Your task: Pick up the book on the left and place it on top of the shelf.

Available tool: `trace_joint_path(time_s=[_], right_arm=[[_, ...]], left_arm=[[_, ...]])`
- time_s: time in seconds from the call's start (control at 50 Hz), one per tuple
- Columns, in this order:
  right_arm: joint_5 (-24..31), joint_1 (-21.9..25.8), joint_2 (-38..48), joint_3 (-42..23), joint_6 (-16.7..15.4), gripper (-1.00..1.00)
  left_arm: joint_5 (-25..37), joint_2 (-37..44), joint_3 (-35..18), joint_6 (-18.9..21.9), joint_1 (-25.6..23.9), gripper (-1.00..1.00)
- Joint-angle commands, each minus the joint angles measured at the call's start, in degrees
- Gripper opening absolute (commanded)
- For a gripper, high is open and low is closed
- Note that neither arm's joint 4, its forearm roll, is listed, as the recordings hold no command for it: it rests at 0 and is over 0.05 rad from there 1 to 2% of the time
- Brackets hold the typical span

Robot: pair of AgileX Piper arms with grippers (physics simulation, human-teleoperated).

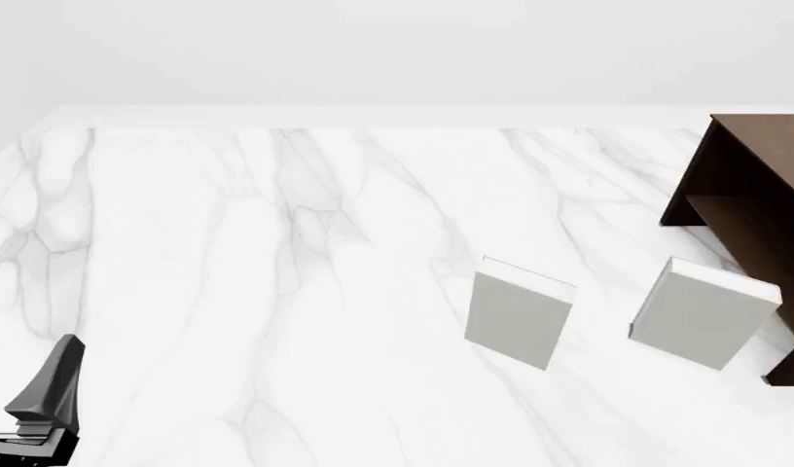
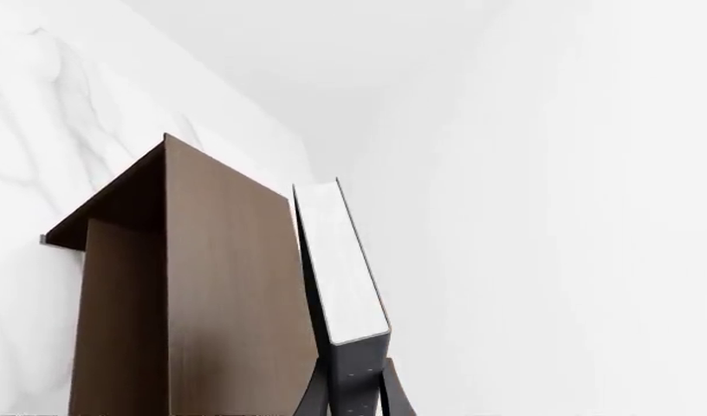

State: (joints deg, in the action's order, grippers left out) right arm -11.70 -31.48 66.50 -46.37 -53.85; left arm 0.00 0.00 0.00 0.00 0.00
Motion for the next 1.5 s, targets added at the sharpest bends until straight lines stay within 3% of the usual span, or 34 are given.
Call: trace_joint_path(time_s=[0.02, 1.5], right_arm=[[-2.52, -1.44, 0.86, -0.13, -0.15, -1.00], [-9.40, -3.65, 12.77, -4.47, -3.16, -1.00]], left_arm=[[0.00, 0.00, 0.00, 0.00, 0.00, 1.00], [0.00, 0.00, 0.00, 0.00, 0.00, 1.00]])
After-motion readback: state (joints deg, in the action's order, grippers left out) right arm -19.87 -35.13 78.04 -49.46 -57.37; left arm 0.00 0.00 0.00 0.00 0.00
